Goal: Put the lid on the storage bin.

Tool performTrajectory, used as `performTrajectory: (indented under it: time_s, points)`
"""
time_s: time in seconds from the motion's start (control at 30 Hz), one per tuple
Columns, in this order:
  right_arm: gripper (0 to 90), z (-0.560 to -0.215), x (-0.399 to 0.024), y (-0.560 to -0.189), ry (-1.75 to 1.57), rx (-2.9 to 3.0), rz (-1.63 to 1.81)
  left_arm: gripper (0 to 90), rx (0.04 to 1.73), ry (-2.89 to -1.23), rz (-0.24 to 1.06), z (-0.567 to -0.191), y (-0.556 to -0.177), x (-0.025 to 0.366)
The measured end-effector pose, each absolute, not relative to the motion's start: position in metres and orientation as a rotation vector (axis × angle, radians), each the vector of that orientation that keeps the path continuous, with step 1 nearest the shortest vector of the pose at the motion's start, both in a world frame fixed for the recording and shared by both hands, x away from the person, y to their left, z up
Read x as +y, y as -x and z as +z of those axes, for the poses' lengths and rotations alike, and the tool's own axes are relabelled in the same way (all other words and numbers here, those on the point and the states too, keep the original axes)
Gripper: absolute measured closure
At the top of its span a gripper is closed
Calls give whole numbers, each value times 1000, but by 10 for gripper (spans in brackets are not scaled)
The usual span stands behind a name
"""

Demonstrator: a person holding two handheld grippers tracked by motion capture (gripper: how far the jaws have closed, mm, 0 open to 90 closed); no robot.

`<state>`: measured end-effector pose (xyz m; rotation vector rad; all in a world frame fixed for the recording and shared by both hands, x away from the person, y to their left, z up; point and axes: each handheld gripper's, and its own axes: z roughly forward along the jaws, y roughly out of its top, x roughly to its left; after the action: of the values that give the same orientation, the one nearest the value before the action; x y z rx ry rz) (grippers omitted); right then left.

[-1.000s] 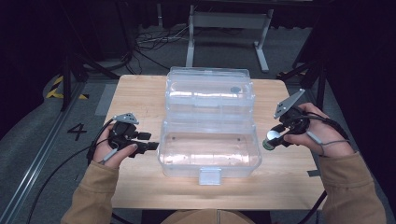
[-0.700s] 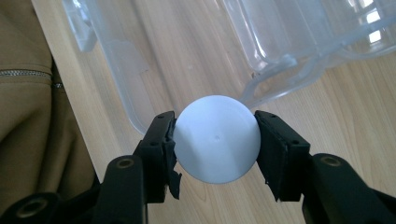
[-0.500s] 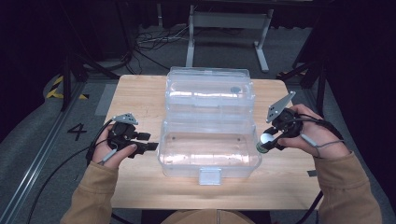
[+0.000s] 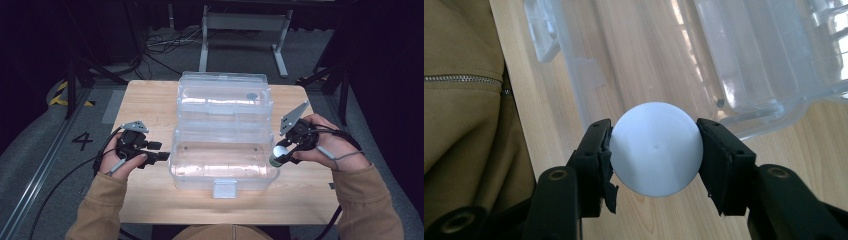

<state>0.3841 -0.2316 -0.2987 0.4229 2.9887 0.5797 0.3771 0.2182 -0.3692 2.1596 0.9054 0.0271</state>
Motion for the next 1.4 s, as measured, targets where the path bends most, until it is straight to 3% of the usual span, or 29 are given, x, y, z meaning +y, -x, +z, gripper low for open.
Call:
performTrajectory:
  time_s: [0.43, 1.4]
  points:
    - [504, -305, -220, -381, -374, 3017, 563, 442, 904, -2163, 24, -369, -378, 217]
    - [504, -357, -199, -393, -277, 3096, 492, 442, 906, -2160, 25, -370, -377, 218]
